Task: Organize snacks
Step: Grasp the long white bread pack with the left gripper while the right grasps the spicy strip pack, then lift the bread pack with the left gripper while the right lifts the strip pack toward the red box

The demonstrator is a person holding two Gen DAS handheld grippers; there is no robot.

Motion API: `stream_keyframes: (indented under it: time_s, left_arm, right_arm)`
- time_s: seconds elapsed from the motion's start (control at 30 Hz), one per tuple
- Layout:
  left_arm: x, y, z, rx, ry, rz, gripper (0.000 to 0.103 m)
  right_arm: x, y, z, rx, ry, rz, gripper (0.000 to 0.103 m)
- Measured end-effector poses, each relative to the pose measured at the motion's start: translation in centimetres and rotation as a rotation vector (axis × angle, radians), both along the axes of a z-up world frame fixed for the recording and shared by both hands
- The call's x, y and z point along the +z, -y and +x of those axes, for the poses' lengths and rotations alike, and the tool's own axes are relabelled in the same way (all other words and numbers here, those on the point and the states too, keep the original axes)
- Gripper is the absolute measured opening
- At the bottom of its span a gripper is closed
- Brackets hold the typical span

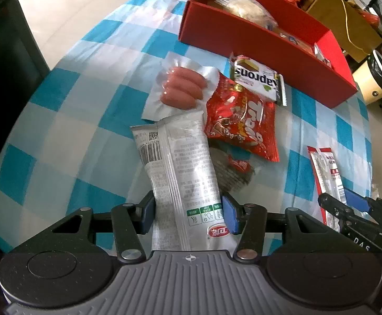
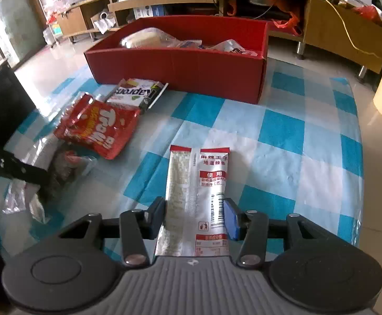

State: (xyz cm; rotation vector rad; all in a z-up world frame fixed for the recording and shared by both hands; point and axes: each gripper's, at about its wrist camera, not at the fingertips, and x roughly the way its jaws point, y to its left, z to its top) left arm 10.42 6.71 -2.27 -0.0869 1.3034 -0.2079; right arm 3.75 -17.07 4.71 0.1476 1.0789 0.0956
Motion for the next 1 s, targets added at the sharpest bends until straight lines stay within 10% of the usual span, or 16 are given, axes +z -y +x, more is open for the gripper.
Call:
stream_keyframes:
  time_s: [0.3, 0.53, 1.0]
  left_arm:
    - [-1.2, 1.0, -0.2, -0.018, 0.006, 0.077, 0.065]
    - [-1.7, 1.0, 0.2, -0.012, 0.052, 0.147, 0.093]
    - [-3.2, 0.6, -1.0, -0.018, 0.027, 0.141, 0.096]
  right_arm:
    - [-1.1, -0.3, 0.3, 0.002, -0.018, -0.053, 0.052]
    - [-2.4, -1.3, 1.2, 0.047, -0.018, -0.050, 0.103]
    - [-2.6, -1.9, 1.3, 0.068, -0.029, -0.087, 0.098]
